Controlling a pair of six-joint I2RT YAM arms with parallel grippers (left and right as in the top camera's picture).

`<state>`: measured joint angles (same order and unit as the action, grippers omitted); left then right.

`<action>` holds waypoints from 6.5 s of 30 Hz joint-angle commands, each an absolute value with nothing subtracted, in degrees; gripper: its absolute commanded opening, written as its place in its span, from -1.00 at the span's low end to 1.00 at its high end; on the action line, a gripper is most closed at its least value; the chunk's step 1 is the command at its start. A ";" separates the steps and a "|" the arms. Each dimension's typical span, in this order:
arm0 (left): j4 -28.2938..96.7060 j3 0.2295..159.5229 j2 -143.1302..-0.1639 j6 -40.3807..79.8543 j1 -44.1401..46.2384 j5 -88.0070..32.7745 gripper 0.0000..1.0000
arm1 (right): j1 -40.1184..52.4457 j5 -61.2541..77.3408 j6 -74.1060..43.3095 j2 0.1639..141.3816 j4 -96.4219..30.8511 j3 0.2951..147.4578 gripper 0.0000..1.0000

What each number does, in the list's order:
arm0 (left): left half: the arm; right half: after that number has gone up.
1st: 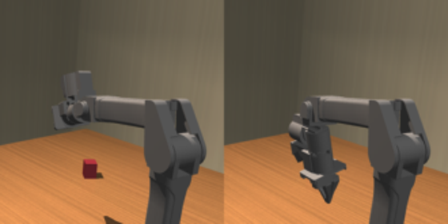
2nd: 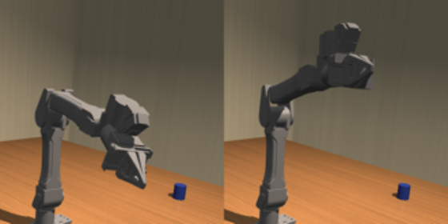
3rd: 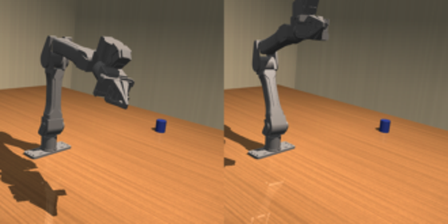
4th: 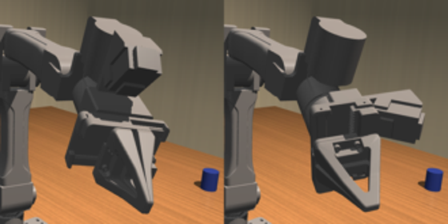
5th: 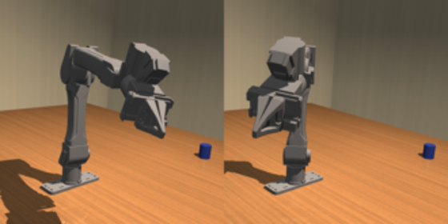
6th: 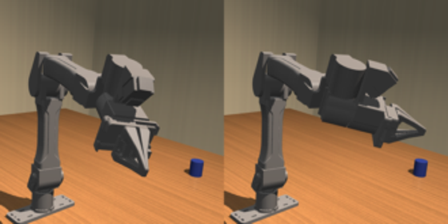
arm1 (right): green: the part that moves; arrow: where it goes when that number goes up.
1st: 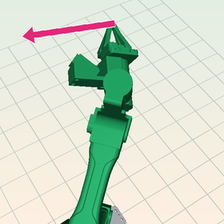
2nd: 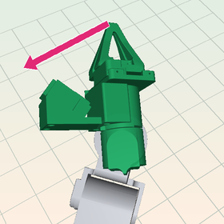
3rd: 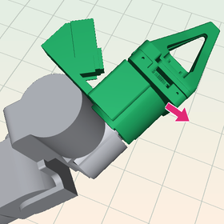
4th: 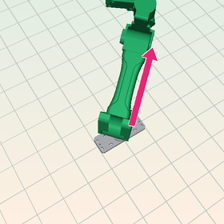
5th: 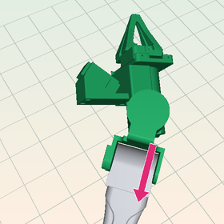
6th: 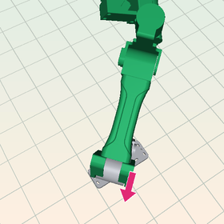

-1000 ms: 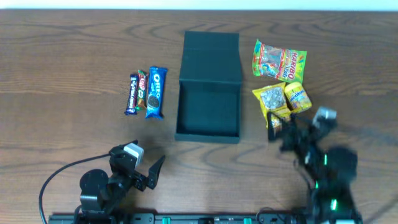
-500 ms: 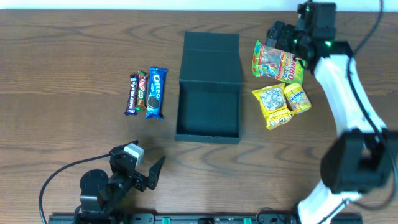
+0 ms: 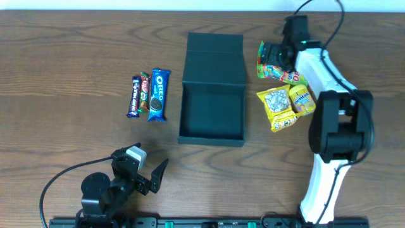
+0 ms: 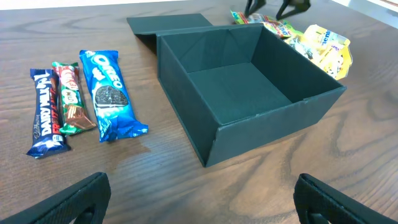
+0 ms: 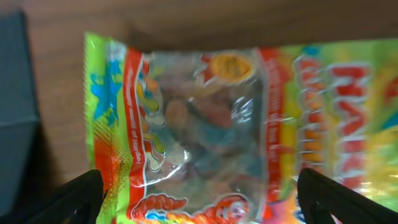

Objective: Pack container

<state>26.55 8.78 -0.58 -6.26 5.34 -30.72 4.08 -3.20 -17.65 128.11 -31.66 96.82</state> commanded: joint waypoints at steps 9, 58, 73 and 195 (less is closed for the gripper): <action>26.74 7.62 -0.23 -6.66 5.21 -31.11 0.90 | 5.93 -7.11 -18.00 133.23 -32.23 98.19 -0.01; 26.74 7.62 -0.23 -6.66 5.21 -31.11 0.90 | 6.04 -5.98 -17.93 134.82 -37.67 98.89 -0.97; 26.74 7.62 -0.23 -6.66 5.21 -31.11 0.90 | 14.24 -1.58 -20.01 104.71 -50.61 100.79 -0.97; -1.13 9.45 -2.55 35.59 5.21 -40.82 0.90 | 36.40 0.91 -22.55 65.84 -74.56 85.14 0.90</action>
<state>-0.58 7.64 -0.78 33.34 5.34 -44.99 36.53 1.10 -24.21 65.98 -74.94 85.49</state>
